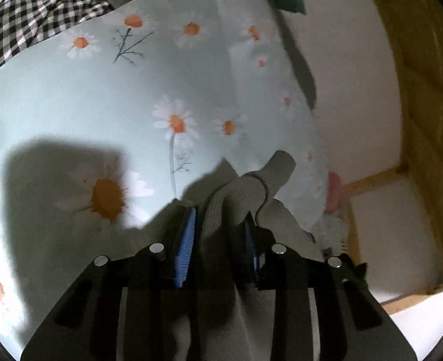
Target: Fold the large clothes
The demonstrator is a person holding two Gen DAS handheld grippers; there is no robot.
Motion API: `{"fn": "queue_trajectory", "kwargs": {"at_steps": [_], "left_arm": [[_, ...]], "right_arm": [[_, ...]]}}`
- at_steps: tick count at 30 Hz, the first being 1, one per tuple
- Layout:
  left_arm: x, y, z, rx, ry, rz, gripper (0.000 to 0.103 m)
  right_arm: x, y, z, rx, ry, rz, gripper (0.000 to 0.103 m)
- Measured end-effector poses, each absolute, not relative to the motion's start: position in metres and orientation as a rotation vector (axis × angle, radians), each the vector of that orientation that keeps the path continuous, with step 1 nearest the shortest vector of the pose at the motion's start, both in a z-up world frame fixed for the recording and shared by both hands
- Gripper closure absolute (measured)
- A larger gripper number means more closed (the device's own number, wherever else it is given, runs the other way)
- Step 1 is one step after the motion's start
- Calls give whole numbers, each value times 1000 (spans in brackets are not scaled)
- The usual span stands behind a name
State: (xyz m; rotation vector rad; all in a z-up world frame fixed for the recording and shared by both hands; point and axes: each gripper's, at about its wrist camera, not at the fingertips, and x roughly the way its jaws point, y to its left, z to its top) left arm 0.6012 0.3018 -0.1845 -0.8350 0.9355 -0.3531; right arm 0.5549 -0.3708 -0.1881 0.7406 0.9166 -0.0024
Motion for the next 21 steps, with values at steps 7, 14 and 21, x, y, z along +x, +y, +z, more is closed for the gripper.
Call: {"fn": "queue_trajectory", "kwargs": {"at_steps": [7,14,21], "left_arm": [[608,249,-105,-317,797,-354,6],[688,205,-169,-86,1237,-410,7],[691,210,-153,-154,1113,-446,87]], "right_arm": [[556,-327,-121,284,806,-53,8],[622,-269,-149,-41,1096,125,15],[616,-293,-145,55,1004,73,90]]}}
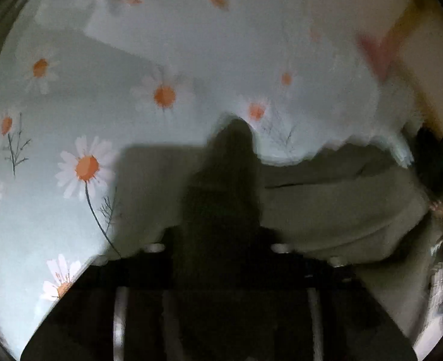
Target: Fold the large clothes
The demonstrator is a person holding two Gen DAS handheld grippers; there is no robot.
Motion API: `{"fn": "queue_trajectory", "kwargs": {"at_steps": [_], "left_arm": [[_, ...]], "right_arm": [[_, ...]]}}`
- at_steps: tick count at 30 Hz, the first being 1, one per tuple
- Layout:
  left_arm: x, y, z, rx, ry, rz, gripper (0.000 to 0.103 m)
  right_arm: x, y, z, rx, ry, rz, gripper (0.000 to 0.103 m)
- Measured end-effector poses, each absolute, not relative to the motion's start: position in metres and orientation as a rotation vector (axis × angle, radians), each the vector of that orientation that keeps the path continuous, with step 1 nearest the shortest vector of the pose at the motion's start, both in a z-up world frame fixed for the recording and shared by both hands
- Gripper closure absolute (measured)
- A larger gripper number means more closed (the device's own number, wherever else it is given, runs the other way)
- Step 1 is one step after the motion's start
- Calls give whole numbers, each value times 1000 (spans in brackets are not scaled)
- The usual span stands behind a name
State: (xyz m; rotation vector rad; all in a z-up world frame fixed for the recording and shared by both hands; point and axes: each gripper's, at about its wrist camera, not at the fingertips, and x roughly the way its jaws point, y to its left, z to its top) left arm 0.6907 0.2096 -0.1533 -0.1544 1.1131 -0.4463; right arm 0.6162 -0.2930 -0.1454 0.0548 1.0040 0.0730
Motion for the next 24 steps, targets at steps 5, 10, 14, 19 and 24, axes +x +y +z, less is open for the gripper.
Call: {"fn": "queue_trajectory", "kwargs": {"at_steps": [5,10,14,19,24], "left_arm": [[691,237,-129,-394,971,-501,89],[702,251,-155,-570,1028,-458,81],[699,241,-160,-524,1047,-419,60],[676,268,-93,-499,788,-339,16],[637,201,-83,-337,888,-421,7]], "right_arm": [[581,-346,-103,351,723,98,90],[606,-351,-133,425,831,11,89],[619,-329,-145,309,924,4,76],[594,-326,-81,312,700,19,7],[581,-268,-55,255,750,133,4]]}}
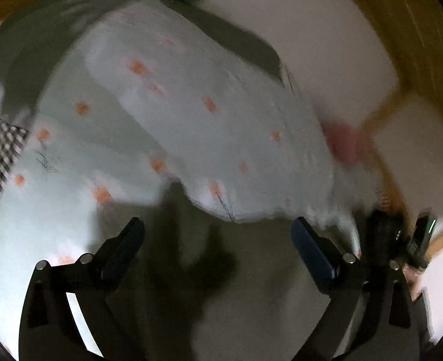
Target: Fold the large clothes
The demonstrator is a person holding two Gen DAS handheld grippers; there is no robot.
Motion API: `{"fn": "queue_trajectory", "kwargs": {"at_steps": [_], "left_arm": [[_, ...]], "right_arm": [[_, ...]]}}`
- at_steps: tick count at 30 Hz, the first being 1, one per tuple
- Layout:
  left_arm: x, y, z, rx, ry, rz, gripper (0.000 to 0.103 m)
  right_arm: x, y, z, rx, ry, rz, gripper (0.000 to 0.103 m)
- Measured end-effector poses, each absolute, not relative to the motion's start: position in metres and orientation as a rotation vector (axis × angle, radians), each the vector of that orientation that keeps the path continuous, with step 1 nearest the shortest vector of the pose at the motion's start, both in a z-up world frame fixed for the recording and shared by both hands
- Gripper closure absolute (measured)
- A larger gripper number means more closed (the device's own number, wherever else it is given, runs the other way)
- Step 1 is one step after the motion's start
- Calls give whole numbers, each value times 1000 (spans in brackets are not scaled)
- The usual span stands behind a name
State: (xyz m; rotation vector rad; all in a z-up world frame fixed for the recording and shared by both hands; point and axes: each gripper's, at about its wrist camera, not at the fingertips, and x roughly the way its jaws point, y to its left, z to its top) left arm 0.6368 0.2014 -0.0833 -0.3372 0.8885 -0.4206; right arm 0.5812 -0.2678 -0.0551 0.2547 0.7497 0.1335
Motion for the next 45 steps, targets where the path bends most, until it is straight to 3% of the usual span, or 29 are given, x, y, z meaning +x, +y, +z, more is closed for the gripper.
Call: {"fn": "queue_trajectory", "kwargs": {"at_steps": [4,6,9,16,20,22,28,32,38,42,45], "left_arm": [[621,131,-134,-161,981,-317,7],[627,139,-163,-151,1036,-215,7],[631,138,-167,-147,1009,-178,7],[561,128,-142,-171,993,-228,6],[540,120,-169,-85,919,-194,5],[538,118,-171,-65,897,-176,4],[538,117,-168,-67,889,-179,4],[536,115,-173,-54,873,-171,4],[530,120,-153,-121,922,-165,5],[501,106,-120,-175,805,-233,5],[514,64,-150,-12,940,-246,5]], "right_arm": [[584,-181,-93,153,878,122,4],[600,-158,-136,103,1016,41,4],[604,-168,-166,218,1045,42,3],[522,-171,-113,246,958,-21,4],[490,-171,-161,236,1068,-12,4],[481,-175,-172,242,982,8,3],[444,-158,-134,162,944,-84,3],[429,-165,-176,80,942,-62,3],[431,-165,-171,87,979,-72,3],[425,-165,-171,87,997,-69,3],[421,-161,-172,92,999,-81,3]]}}
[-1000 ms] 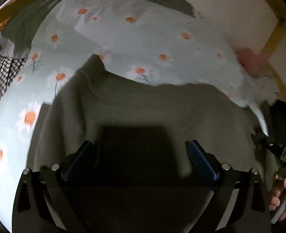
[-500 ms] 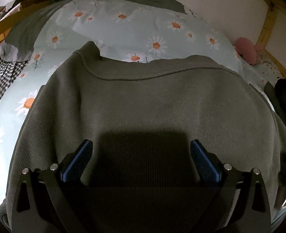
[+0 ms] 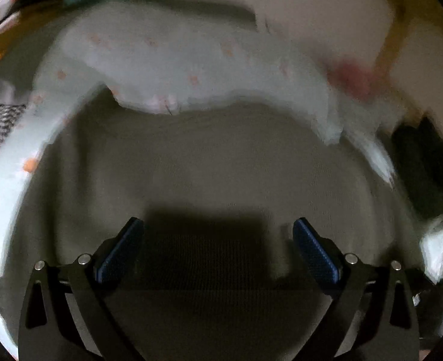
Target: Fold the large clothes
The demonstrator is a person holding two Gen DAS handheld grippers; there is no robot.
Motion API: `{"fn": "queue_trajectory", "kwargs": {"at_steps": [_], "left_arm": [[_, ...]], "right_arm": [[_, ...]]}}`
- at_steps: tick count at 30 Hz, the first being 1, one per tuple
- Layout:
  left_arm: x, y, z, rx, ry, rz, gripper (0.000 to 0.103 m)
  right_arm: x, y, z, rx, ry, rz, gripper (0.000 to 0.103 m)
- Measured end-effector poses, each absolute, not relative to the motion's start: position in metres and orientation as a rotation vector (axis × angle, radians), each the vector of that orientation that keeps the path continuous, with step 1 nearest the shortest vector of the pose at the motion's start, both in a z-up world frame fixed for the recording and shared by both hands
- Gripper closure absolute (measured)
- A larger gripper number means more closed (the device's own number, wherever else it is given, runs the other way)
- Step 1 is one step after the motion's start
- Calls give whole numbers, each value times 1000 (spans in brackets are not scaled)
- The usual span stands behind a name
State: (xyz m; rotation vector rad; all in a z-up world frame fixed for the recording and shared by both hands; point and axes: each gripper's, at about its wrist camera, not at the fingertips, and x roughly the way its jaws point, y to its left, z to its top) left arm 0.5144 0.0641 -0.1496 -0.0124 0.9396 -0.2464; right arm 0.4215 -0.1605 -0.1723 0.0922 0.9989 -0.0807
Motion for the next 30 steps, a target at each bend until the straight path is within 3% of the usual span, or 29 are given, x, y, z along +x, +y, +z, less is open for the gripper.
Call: {"fn": "queue_trajectory", "kwargs": {"at_steps": [2,5,13,21,24,30], "left_arm": [[511,56,-168,70,861,-222,4],[502,58,-172,61,801,-219,4],[503,57,-171,55,804,-223,4],[505,59,-171,49,811,-224,4],[505,59,-171,50,811,-223,4],[505,58,-171,51,812,-222,4]], "right_arm": [[407,-163,-161,149,949,-100,3],[350,-181,-148,456,732,38,3],[293,-248,-206,1144,540,189,4],[259,-262,-224,1293,529,88,3],[269,-279,-249,1418,538,96,3],[304,-286,-237,1387,500,123,3]]}}
